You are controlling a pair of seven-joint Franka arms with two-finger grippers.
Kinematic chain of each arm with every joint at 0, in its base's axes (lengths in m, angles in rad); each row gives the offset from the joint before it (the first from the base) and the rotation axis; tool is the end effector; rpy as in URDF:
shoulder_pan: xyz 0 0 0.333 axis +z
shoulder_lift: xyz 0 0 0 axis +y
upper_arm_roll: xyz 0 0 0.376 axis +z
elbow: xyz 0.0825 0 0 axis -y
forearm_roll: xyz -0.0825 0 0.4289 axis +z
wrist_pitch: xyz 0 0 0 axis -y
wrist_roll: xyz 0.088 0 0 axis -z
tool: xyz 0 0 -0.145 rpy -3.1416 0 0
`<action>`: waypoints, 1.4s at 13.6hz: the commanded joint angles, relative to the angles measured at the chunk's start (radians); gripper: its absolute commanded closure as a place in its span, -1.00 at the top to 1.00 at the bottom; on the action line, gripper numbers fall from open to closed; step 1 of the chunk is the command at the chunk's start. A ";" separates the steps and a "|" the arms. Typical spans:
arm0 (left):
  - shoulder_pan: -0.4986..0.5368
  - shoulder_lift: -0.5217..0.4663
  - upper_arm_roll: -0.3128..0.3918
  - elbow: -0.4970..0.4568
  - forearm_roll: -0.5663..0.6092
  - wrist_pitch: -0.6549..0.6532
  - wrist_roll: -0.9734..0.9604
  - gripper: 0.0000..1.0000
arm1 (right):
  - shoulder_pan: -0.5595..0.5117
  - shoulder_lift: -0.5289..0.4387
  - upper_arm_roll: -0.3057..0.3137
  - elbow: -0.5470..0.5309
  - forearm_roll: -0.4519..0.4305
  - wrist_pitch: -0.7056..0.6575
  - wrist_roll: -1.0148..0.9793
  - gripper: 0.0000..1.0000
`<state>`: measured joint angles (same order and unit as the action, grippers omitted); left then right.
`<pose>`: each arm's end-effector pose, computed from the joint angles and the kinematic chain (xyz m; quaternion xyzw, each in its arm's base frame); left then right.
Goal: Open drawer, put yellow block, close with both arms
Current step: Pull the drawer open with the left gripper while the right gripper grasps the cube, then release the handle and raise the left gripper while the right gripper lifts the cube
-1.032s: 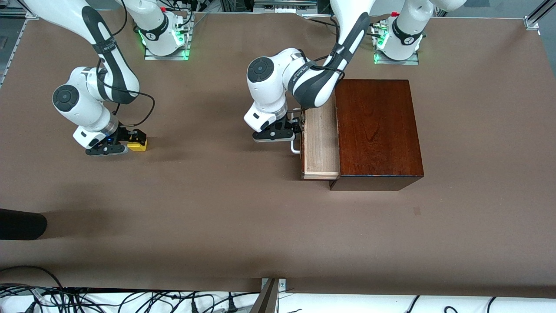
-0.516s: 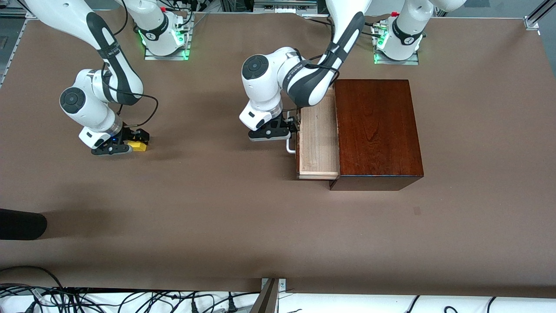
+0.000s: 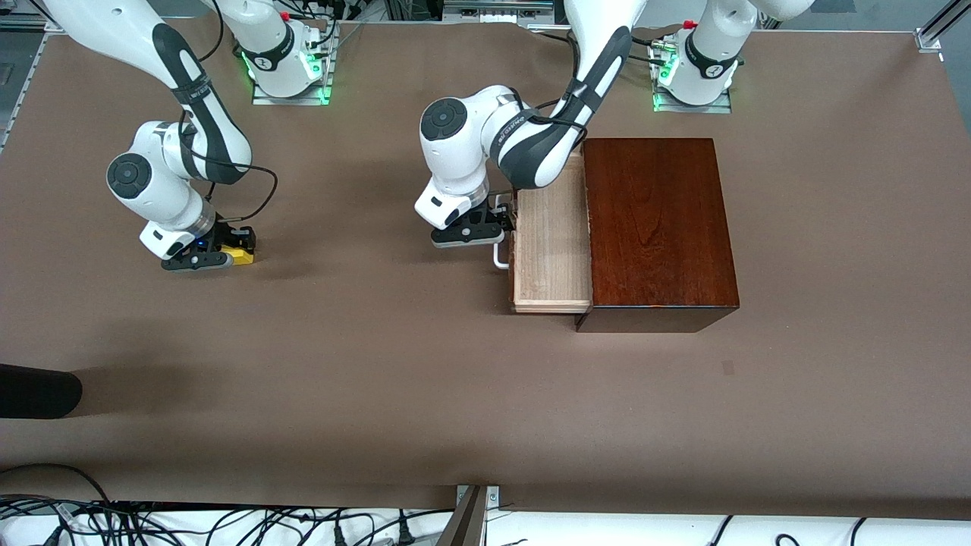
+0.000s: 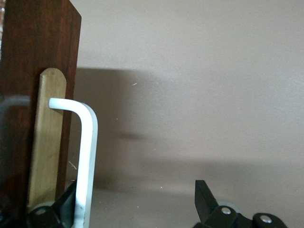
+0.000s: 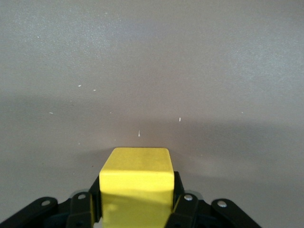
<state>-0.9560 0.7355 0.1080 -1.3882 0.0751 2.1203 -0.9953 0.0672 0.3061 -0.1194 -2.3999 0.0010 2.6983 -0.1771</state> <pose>0.5271 -0.6147 0.2593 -0.9969 -0.0400 -0.0543 0.0412 0.5341 -0.0309 0.1682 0.9977 0.0646 -0.0048 0.0173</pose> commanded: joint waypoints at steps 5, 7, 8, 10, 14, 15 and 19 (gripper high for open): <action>-0.032 -0.027 -0.040 0.057 -0.057 -0.031 -0.040 1.00 | -0.004 -0.088 0.012 0.019 -0.001 -0.078 -0.016 -0.61; -0.030 -0.053 -0.040 0.055 -0.057 -0.133 0.024 1.00 | -0.004 -0.110 0.015 0.045 -0.001 -0.112 -0.016 -0.61; -0.023 -0.064 -0.040 0.055 -0.057 -0.175 0.036 1.00 | -0.004 -0.117 0.015 0.073 -0.001 -0.148 -0.016 -0.61; -0.012 -0.094 -0.047 0.055 -0.058 -0.226 0.037 1.00 | -0.003 -0.127 0.015 0.148 0.001 -0.253 -0.015 -0.61; 0.029 -0.189 -0.070 0.055 -0.067 -0.330 0.038 1.00 | 0.000 -0.130 0.021 0.367 0.001 -0.509 -0.002 -0.61; 0.052 -0.220 -0.079 0.054 -0.067 -0.353 0.040 1.00 | 0.002 -0.125 0.023 0.416 0.001 -0.556 -0.002 -0.61; 0.248 -0.402 -0.164 -0.072 -0.074 -0.364 0.041 1.00 | 0.025 -0.125 0.050 0.530 0.004 -0.638 -0.004 -0.60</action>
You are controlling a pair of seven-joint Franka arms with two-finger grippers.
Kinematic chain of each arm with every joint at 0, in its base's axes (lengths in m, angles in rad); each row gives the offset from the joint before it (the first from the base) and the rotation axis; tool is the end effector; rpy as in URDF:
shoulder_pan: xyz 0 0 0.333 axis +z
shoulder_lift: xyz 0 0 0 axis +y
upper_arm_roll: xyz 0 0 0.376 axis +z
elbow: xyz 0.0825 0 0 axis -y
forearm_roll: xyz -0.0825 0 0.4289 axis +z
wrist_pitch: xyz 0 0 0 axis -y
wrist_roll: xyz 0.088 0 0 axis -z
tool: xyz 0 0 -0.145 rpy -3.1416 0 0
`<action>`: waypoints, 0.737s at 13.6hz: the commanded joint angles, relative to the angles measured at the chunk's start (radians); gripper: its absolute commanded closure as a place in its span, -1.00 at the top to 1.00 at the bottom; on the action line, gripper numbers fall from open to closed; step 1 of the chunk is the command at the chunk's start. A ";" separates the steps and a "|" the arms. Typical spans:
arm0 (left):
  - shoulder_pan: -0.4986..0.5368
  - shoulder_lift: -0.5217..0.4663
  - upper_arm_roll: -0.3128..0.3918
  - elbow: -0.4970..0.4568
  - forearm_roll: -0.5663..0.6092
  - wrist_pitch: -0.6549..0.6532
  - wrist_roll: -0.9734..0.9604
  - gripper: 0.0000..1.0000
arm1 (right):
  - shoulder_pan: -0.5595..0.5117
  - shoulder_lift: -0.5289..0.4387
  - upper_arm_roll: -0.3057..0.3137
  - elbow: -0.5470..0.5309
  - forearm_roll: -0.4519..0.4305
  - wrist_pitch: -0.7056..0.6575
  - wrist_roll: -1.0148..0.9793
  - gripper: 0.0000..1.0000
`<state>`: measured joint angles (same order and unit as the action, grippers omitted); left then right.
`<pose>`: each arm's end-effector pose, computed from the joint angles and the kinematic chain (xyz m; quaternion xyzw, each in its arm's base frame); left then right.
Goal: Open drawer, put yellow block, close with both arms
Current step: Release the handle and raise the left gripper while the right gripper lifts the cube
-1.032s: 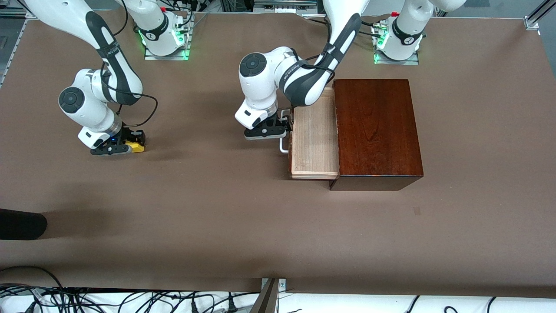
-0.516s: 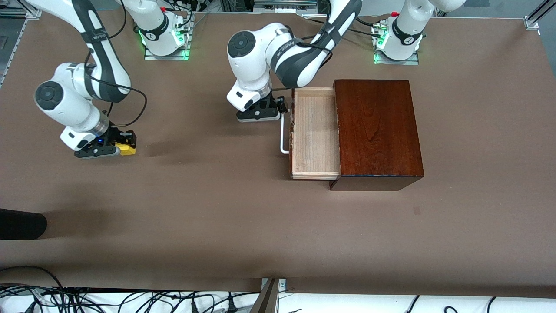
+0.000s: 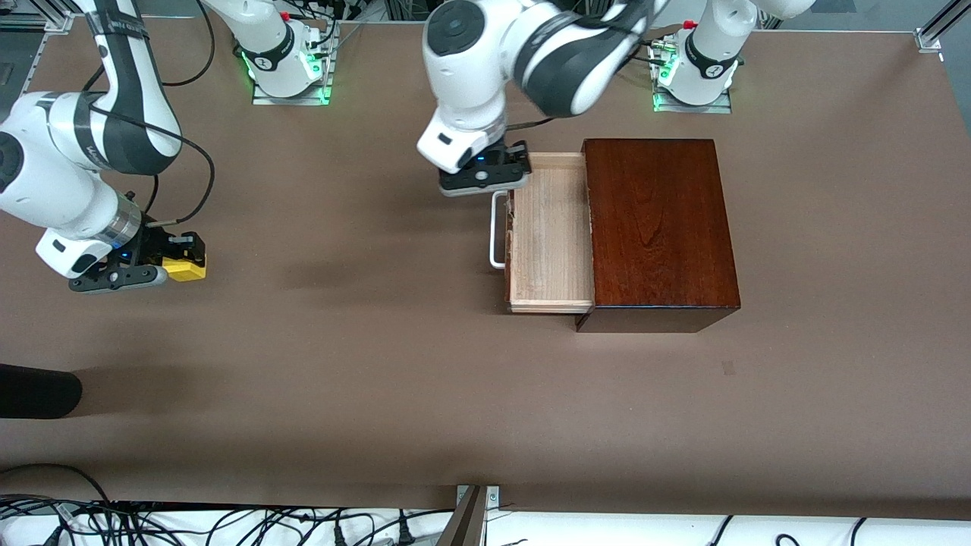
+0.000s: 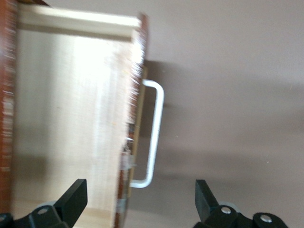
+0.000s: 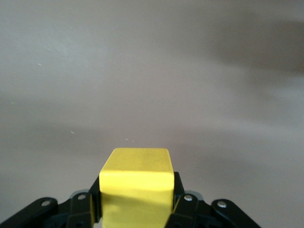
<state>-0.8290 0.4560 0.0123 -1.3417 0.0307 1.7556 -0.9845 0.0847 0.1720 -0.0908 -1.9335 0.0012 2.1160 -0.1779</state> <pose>0.5205 -0.5510 0.4697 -0.9964 -0.0801 -0.0008 0.0275 0.6462 -0.0020 0.3981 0.9962 0.0862 0.0049 0.0077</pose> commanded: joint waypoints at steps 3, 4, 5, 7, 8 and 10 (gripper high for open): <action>0.301 -0.245 -0.140 -0.206 -0.031 -0.008 0.160 1.00 | 0.027 0.014 0.037 0.160 0.013 -0.163 0.038 -0.60; 0.344 -0.278 -0.141 -0.226 -0.049 -0.021 0.234 1.00 | 0.043 0.018 0.037 0.192 0.014 -0.194 0.038 -0.61; 0.382 -0.308 -0.140 -0.241 -0.072 -0.040 0.294 1.00 | 0.047 0.018 0.037 0.208 0.014 -0.211 0.038 -0.61; 0.439 -0.370 -0.129 -0.275 -0.075 -0.064 0.396 1.00 | 0.079 0.018 0.039 0.246 0.019 -0.253 0.040 -0.68; 0.462 -0.399 -0.115 -0.287 -0.075 -0.080 0.453 1.00 | 0.099 0.020 0.039 0.279 0.028 -0.287 0.041 -0.69; 0.475 -0.439 -0.053 -0.295 -0.084 -0.113 0.544 1.00 | 0.138 0.026 0.039 0.330 0.063 -0.342 0.073 -0.69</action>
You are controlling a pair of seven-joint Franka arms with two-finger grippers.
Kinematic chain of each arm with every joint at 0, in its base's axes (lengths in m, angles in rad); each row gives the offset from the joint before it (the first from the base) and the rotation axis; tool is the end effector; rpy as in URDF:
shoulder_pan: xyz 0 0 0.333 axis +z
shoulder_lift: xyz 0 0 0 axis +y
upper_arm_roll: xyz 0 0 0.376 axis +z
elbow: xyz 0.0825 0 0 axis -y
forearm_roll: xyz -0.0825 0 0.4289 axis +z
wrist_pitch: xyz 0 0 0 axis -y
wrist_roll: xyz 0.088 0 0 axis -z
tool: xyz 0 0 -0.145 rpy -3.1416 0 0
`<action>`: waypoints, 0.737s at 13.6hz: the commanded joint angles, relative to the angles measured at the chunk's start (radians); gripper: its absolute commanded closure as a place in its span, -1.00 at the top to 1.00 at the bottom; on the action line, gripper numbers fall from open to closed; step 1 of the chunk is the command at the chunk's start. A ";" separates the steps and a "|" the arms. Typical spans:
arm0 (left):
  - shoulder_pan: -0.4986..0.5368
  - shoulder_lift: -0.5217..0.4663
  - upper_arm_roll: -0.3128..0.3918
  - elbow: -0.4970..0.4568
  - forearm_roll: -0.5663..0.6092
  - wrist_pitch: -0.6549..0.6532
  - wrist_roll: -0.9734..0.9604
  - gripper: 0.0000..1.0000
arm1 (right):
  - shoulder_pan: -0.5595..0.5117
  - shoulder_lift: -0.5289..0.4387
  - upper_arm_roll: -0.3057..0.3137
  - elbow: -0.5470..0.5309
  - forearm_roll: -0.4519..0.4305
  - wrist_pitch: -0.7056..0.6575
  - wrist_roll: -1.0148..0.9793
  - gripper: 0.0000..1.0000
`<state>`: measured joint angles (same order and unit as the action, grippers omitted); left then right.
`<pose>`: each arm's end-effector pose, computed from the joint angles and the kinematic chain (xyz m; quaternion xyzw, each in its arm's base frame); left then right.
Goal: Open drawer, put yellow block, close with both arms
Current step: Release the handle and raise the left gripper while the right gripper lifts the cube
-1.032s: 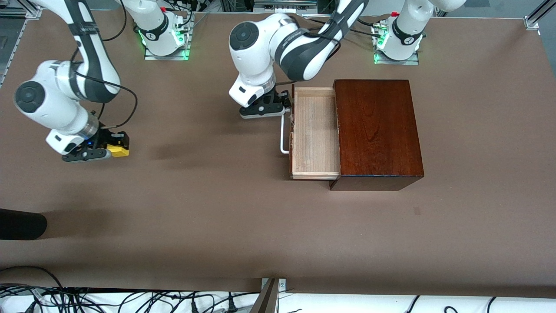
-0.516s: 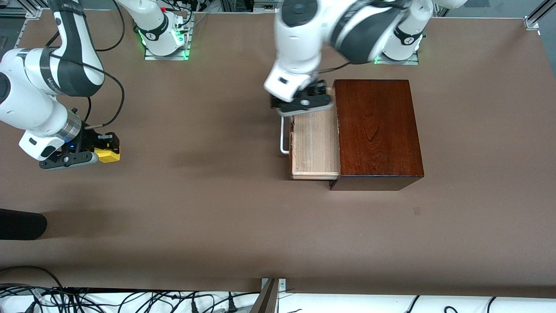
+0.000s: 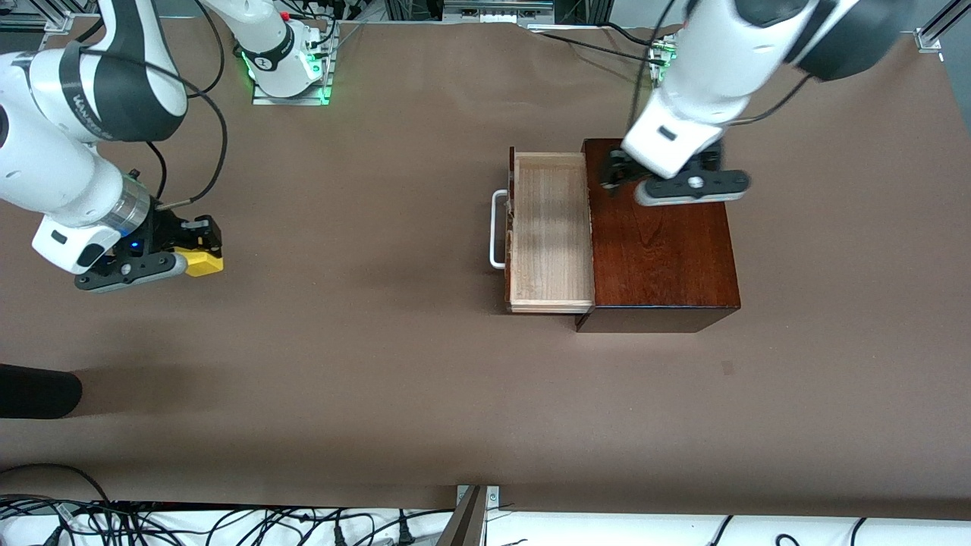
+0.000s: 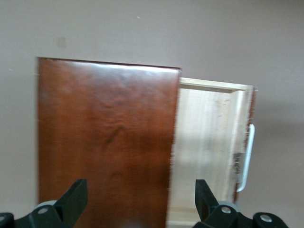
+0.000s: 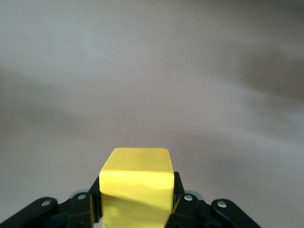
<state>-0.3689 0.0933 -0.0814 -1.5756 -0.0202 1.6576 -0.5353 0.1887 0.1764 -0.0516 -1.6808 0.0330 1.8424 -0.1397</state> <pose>0.5745 -0.2783 0.5940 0.9989 0.0436 -0.0114 0.0096 0.6607 0.0971 0.5005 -0.9909 -0.1338 0.0073 0.0113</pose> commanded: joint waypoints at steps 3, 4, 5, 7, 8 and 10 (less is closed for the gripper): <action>0.057 -0.098 0.104 -0.064 -0.037 -0.032 0.234 1.00 | 0.084 0.022 0.006 0.125 0.036 -0.109 0.054 -0.69; 0.056 -0.099 0.142 -0.066 -0.037 -0.045 0.283 1.00 | 0.116 0.022 0.006 0.141 0.036 -0.118 0.054 -0.68; 0.056 -0.101 0.170 -0.075 -0.037 -0.045 0.323 1.00 | 0.152 0.022 0.006 0.156 0.038 -0.129 0.060 -0.69; 0.053 -0.099 0.241 -0.070 -0.035 -0.058 0.406 1.00 | 0.224 0.034 0.006 0.183 0.038 -0.140 0.084 -0.69; 0.057 -0.093 0.250 -0.060 -0.035 -0.076 0.420 1.00 | 0.256 0.041 0.006 0.194 0.038 -0.140 0.107 -0.69; 0.082 -0.099 0.247 -0.060 -0.035 -0.084 0.422 1.00 | 0.319 0.052 0.006 0.207 0.069 -0.137 0.136 -0.69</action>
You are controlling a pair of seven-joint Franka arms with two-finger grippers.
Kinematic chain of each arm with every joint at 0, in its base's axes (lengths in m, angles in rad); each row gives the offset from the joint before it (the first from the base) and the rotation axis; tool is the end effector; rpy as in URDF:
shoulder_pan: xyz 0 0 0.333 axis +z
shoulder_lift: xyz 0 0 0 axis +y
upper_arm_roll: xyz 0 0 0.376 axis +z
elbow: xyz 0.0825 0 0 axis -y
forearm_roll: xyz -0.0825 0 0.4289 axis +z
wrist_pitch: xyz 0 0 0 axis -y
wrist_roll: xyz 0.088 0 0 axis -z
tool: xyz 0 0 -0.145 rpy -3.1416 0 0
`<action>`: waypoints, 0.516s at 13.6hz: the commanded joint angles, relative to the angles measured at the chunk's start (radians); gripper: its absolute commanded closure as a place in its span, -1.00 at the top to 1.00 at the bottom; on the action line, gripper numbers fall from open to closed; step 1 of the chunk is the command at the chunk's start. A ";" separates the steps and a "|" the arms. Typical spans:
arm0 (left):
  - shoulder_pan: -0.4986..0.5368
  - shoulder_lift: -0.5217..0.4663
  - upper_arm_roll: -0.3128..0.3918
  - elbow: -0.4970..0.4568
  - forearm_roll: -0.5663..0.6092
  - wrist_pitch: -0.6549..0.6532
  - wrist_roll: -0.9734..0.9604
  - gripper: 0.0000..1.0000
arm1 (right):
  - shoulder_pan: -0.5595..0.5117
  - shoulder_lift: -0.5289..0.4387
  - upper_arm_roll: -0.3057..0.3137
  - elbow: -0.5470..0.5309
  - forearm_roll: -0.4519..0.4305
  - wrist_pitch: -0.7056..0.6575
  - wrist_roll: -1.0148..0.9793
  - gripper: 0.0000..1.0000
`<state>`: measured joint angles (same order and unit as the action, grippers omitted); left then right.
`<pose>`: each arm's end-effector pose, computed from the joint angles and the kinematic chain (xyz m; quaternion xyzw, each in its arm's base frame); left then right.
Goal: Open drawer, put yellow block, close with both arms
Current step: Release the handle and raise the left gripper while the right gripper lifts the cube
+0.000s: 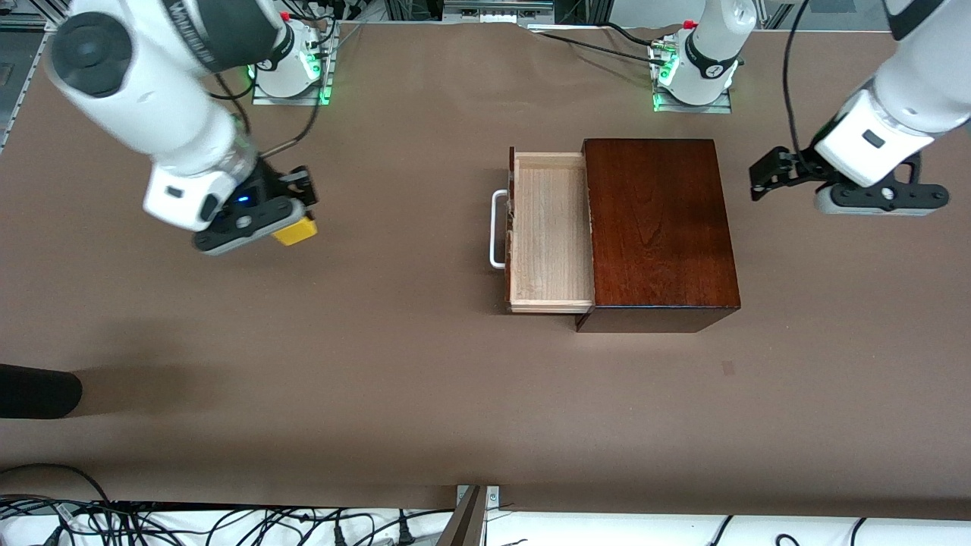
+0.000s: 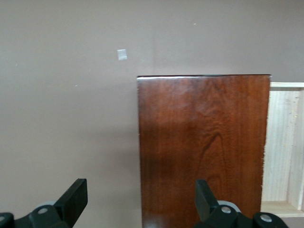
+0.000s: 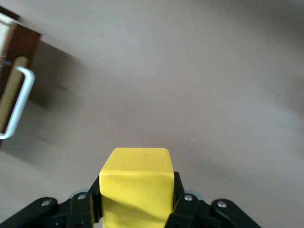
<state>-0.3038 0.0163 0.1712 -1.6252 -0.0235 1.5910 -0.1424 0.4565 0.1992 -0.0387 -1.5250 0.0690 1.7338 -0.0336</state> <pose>0.5969 -0.0838 0.6105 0.9996 0.0055 -0.0263 0.0068 0.6180 0.2865 0.5574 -0.9753 -0.2188 0.0010 0.0306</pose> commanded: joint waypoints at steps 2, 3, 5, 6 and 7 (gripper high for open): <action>0.017 -0.024 -0.006 -0.007 -0.021 -0.019 0.027 1.00 | 0.088 0.034 -0.006 0.051 0.087 -0.017 0.101 -0.69; 0.017 -0.025 -0.007 -0.008 -0.021 -0.019 0.026 1.00 | 0.120 0.040 -0.007 0.051 0.084 -0.016 0.127 -0.68; 0.017 -0.025 -0.006 -0.004 -0.019 -0.014 0.026 1.00 | 0.152 0.043 -0.007 0.052 0.084 -0.001 0.138 -0.68; 0.018 -0.024 -0.004 0.005 -0.016 -0.006 0.029 1.00 | 0.166 0.048 -0.007 0.055 0.084 0.007 0.136 -0.68; 0.019 -0.016 -0.001 0.030 -0.016 -0.006 0.032 1.00 | 0.178 0.058 -0.007 0.077 0.083 0.006 0.138 -0.69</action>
<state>-0.2924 0.0079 0.1684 -1.6218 -0.0236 1.5883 -0.1339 0.6125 0.2340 -0.0377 -1.5015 0.1410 1.7474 0.0886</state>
